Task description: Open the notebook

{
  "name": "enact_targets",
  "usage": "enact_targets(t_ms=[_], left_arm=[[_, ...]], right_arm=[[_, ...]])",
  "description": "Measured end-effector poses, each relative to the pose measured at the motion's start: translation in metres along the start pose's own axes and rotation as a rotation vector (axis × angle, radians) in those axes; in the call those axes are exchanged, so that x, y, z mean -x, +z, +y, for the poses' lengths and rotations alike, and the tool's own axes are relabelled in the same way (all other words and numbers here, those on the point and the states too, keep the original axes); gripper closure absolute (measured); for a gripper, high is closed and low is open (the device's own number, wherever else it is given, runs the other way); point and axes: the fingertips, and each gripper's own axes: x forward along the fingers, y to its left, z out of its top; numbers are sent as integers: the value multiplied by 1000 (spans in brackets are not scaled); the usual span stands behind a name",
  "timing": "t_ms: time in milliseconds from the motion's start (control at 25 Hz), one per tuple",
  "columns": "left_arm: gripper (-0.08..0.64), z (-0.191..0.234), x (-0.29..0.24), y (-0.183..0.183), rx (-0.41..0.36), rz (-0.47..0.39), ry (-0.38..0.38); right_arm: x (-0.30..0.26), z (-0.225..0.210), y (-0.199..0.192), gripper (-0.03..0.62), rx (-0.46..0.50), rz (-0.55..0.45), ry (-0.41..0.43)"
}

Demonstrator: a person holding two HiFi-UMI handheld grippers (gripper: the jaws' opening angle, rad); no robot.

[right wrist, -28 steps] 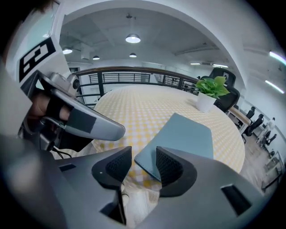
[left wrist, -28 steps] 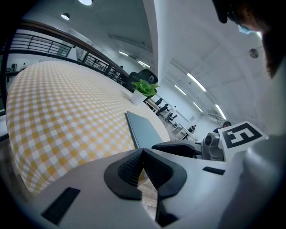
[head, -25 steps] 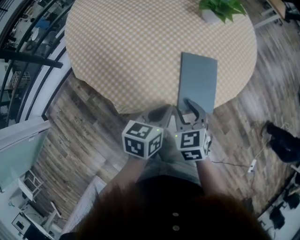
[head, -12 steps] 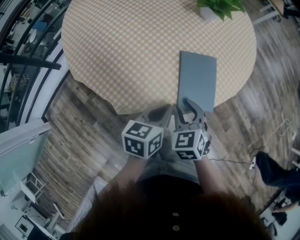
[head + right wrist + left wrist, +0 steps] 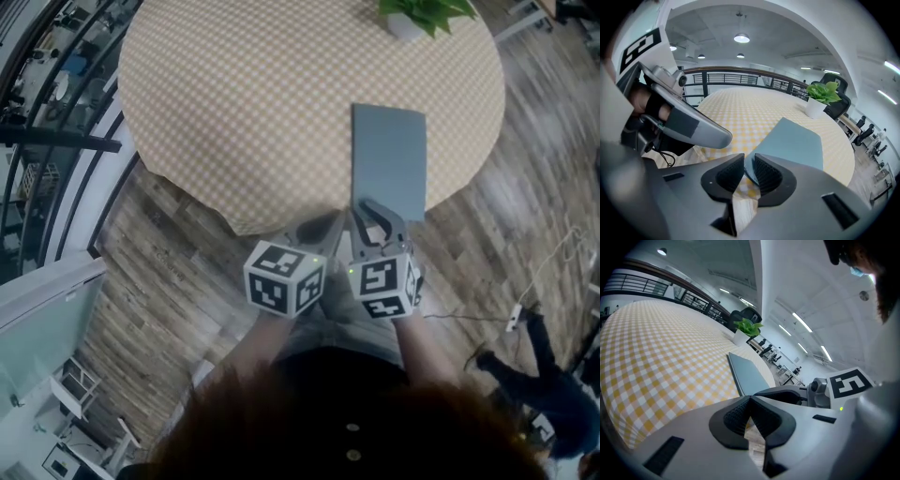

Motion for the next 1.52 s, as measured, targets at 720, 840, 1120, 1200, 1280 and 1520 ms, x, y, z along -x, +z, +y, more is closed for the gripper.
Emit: enact_targets(t_ms=[720, 840, 1120, 1200, 1280, 1520], left_arm=[[549, 2, -1, 11, -89, 69, -89], [549, -1, -3, 13, -105, 75, -104], [549, -7, -4, 14, -129, 84, -111], [549, -9, -5, 16, -132, 78, -105], [549, -11, -6, 18, -135, 67, -96], [549, -25, -10, 25, -104, 34, -93]], right_arm=[[10, -6, 8, 557, -201, -49, 10], [12, -9, 8, 557, -252, -53, 26], [20, -16, 11, 558, -377, -100, 68], [22, -18, 12, 558, -392, -113, 82], [25, -20, 12, 560, -410, -131, 99], [37, -28, 17, 560, -471, -201, 176]])
